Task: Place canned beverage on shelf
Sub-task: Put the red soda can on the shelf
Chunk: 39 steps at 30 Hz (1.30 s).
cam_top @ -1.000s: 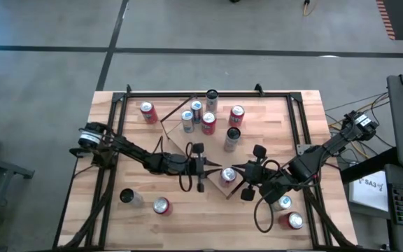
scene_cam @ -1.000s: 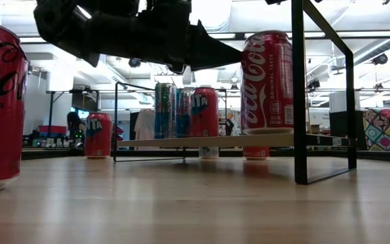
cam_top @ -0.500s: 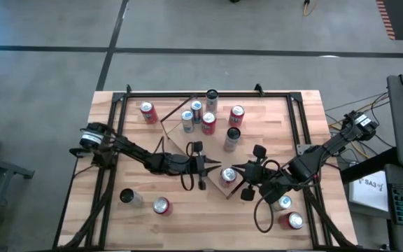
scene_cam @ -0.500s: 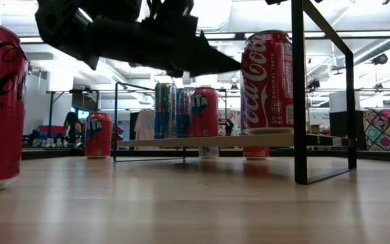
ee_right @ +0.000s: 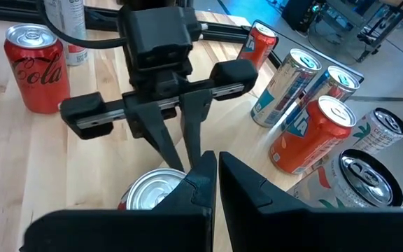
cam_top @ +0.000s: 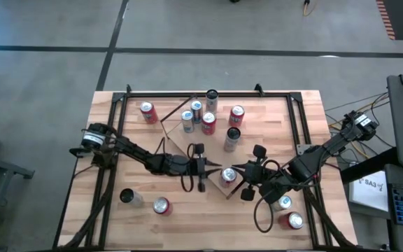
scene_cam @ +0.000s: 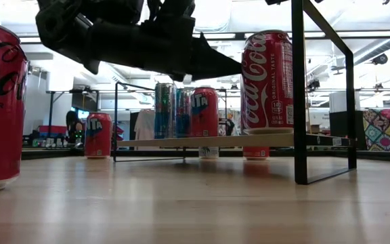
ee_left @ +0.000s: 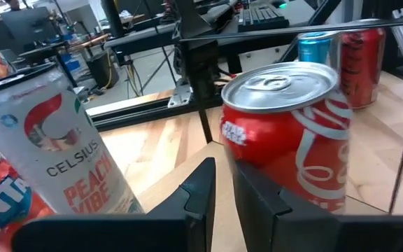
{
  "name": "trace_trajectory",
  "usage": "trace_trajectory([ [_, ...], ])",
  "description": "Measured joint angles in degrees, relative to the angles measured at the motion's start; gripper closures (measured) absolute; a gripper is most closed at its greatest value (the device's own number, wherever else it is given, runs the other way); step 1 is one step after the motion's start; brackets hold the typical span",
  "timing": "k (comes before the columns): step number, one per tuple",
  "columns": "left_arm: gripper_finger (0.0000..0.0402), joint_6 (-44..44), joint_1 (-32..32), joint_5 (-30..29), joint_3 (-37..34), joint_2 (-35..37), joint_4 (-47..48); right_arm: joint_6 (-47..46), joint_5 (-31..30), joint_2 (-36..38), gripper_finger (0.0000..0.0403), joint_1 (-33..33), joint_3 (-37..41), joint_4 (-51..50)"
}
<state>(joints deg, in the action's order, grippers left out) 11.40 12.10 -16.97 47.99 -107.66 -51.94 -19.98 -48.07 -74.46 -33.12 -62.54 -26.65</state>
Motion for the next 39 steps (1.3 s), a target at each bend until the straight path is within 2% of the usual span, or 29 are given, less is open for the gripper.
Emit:
trace_trajectory([
  [9, 0.0365, 0.4, 0.0, -0.8, 0.0, 0.1, 0.1, -9.3, 1.0, 0.4, 0.0394, 1.9, 0.0, -0.1],
  [13, 0.0365, 2.2, 0.1, -3.7, 0.0, 1.0, 0.4, -13.8, 6.2, 1.0, 0.0394, 5.1, -0.2, -1.0],
  [20, 0.0365, 5.0, 0.1, -5.9, -0.1, 4.7, 5.2, -21.2, 14.4, 0.9, 0.0394, 10.1, -3.0, -10.3],
  [26, 0.0365, 7.6, 0.1, -6.5, -1.2, 10.9, 11.2, -24.8, 20.2, 0.9, 0.0394, 11.0, -4.7, -15.1],
  [32, 0.0365, 7.6, 0.2, -6.5, -4.5, 18.6, 11.2, -29.1, 24.9, 0.9, 0.0394, 11.5, -5.0, -15.5],
  [39, 0.0365, 6.9, 1.1, -6.5, -7.0, 25.4, 10.7, -30.5, 26.2, 0.1, 0.0394, 13.0, -5.0, -18.0],
])
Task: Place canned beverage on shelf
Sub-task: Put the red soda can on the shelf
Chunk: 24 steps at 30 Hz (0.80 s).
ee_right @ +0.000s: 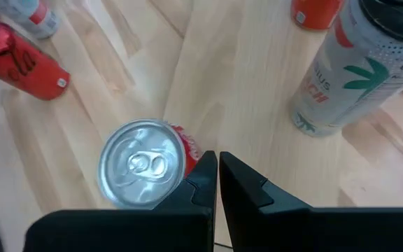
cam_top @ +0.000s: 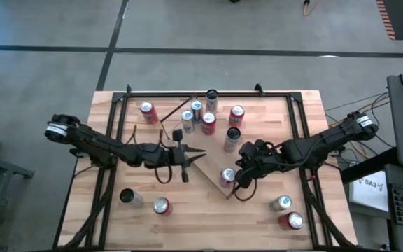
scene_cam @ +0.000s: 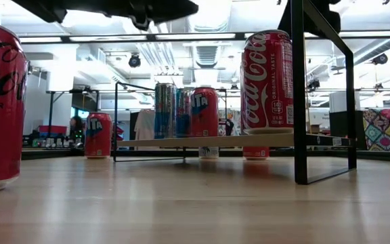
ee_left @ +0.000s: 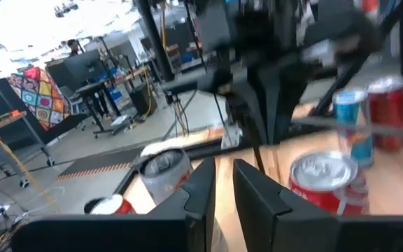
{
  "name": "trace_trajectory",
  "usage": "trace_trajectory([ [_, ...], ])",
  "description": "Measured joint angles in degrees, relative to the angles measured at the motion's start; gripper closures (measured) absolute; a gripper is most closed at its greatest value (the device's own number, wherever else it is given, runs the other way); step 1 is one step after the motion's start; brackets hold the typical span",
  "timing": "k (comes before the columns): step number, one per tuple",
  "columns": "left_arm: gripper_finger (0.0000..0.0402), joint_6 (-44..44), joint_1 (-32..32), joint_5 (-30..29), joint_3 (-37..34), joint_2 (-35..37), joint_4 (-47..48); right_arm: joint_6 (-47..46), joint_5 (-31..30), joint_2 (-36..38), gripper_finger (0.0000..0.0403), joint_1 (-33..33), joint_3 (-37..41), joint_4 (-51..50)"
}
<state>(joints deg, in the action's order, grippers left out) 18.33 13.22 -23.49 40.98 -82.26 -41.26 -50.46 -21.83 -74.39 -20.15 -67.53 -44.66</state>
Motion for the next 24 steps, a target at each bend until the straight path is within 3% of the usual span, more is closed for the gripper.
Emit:
trace_trajectory([
  [8, 0.0365, -0.9, 1.0, 0.1, -0.7, 3.5, -0.3, 2.9, 1.3, -2.6, 0.0394, 1.3, 0.0, 0.0],
  [24, 0.0365, -0.8, 1.0, 0.0, -0.7, 3.6, -0.2, 6.4, 2.5, -4.5, 0.0394, 1.3, -0.4, 0.9],
])
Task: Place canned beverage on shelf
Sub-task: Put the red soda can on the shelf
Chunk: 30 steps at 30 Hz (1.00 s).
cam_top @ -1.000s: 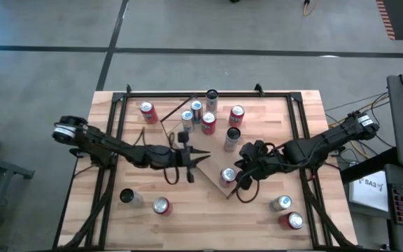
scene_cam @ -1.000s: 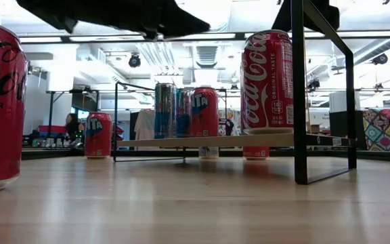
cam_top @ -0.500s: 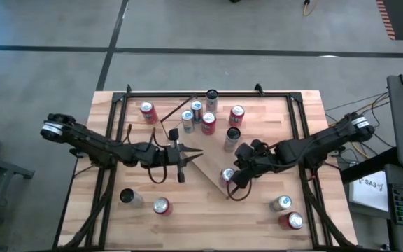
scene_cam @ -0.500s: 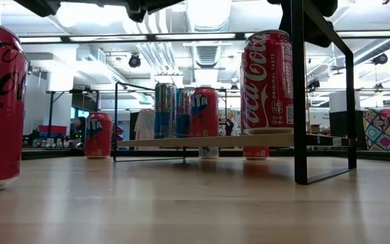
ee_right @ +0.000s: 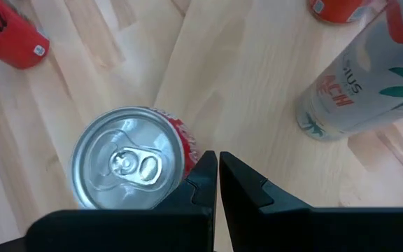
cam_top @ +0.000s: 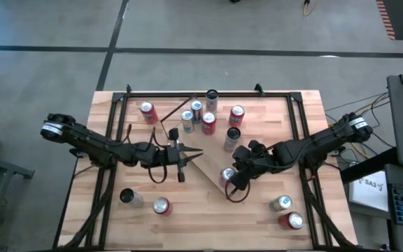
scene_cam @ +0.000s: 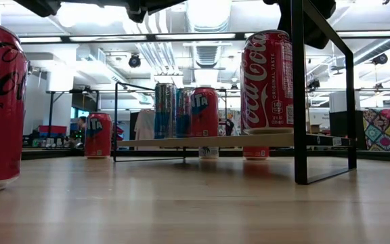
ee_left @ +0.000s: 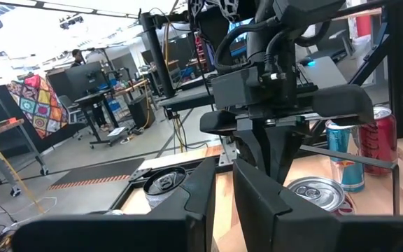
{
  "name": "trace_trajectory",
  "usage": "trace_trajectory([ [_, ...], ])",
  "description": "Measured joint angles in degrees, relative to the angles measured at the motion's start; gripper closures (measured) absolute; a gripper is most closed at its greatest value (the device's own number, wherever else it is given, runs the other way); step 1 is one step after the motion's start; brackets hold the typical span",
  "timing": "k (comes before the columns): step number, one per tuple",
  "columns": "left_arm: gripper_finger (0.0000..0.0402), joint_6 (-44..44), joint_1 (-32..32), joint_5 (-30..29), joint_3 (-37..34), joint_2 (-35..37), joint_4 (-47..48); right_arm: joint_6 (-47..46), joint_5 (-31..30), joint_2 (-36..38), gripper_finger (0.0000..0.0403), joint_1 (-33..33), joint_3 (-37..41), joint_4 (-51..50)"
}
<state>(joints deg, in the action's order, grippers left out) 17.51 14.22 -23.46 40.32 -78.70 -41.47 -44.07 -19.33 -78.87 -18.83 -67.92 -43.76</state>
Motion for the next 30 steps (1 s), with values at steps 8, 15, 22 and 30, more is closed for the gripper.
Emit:
trace_trajectory([
  [8, 0.0365, 0.0, 0.0, 0.0, 0.0, 0.0, 0.0, 1.3, 0.5, 0.0, 0.0394, 0.0, 0.0, 1.7],
  [15, 0.0365, 0.0, 0.0, 0.0, 0.0, 0.0, 0.0, 2.2, 1.8, 0.0, 0.0394, 0.0, 0.0, 2.5],
  [22, 0.0365, 0.0, 0.0, 0.0, 0.0, 0.0, 0.0, 3.2, 1.9, 0.0, 0.0394, 0.0, 0.0, 2.5],
  [30, 0.0365, 0.0, 0.0, 0.0, 0.0, -0.1, 0.0, 4.9, 1.9, 0.0, 0.0394, 0.0, 0.1, 2.5],
])
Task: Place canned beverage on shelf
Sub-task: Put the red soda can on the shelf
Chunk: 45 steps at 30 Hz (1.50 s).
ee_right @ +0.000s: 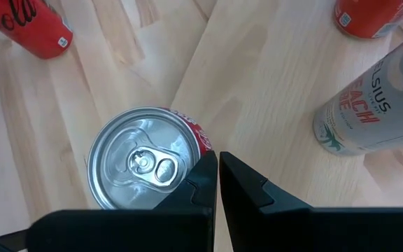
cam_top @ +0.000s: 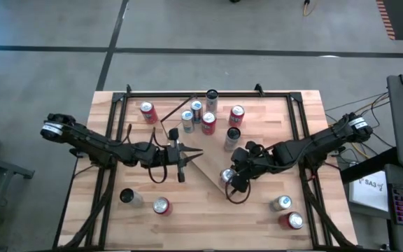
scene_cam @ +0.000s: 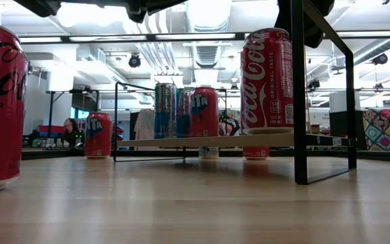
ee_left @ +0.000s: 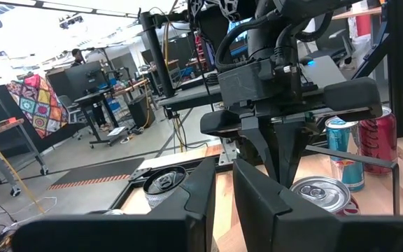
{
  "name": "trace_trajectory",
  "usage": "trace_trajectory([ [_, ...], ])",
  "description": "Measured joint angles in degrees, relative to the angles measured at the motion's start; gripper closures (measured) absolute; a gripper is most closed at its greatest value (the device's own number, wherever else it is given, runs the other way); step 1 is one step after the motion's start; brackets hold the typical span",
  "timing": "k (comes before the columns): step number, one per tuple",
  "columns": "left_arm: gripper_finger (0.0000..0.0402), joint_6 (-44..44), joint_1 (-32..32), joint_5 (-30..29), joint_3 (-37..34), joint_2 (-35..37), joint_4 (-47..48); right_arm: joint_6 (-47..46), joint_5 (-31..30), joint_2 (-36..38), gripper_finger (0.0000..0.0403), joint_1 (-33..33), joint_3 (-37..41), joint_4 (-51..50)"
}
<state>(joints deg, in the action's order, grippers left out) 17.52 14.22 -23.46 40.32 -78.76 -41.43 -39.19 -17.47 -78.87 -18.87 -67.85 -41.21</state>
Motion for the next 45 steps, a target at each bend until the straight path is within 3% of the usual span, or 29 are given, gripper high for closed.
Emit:
trace_trajectory([
  [15, 0.0365, 0.0, 0.0, 0.0, 0.0, 0.0, 0.6, 9.1, -0.7, 0.0, 0.0394, 0.0, 0.6, 4.5],
  [24, 0.0365, -1.6, 0.0, 0.3, 0.0, 0.0, 5.0, 9.3, -1.5, 0.1, 0.0394, 0.0, 0.6, 4.7],
  [30, 0.0365, -2.3, 0.0, 8.0, 0.0, -0.2, 9.2, 9.5, -2.1, 0.5, 0.0394, 0.0, -0.2, 3.8],
  [33, 0.0365, -1.9, 0.0, 11.1, 0.0, -1.7, 9.0, 10.3, -2.1, 0.5, 0.0394, 0.0, -1.2, 3.8],
  [45, 0.0365, -2.2, 0.3, 11.6, 1.1, -16.2, -6.4, 13.1, -2.1, 0.5, 0.0394, -0.1, -4.2, 3.8],
])
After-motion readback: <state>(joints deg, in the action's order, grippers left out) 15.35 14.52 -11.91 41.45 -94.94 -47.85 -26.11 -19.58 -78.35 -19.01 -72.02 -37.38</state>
